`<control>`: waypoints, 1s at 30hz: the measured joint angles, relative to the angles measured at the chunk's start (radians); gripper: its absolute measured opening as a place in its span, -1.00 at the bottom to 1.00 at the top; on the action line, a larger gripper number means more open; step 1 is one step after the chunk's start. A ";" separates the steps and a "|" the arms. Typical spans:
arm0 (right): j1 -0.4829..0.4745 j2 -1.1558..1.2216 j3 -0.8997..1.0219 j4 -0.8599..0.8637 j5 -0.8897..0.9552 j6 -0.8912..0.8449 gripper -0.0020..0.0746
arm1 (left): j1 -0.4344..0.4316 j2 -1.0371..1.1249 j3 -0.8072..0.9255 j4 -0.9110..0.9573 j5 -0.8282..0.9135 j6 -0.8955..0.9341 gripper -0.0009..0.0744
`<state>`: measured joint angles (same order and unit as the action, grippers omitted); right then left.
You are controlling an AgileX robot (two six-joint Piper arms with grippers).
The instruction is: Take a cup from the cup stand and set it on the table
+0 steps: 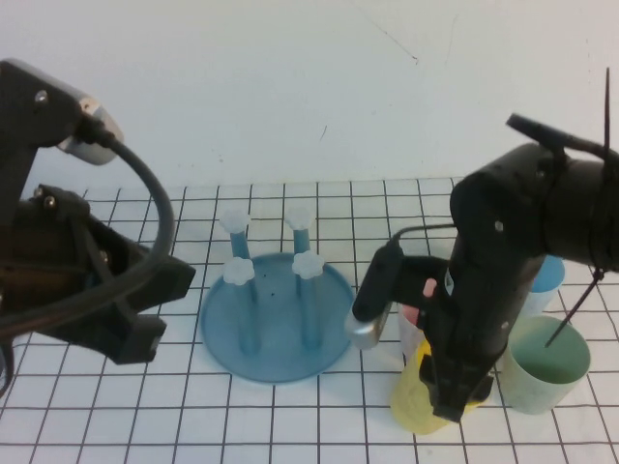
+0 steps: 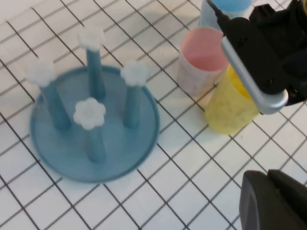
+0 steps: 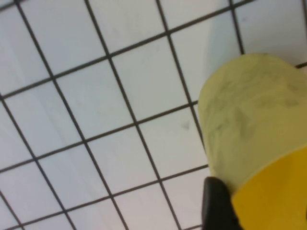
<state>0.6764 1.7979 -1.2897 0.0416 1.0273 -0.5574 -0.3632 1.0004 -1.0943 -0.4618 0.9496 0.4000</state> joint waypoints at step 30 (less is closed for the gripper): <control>-0.002 -0.940 0.240 -0.275 0.136 0.273 -0.95 | 0.000 -0.308 0.224 -0.042 -0.270 -0.025 -0.98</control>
<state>0.6746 0.8579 -1.0496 -0.2338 1.1630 -0.2842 -0.3632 0.6921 -0.8706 -0.5038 0.6800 0.3753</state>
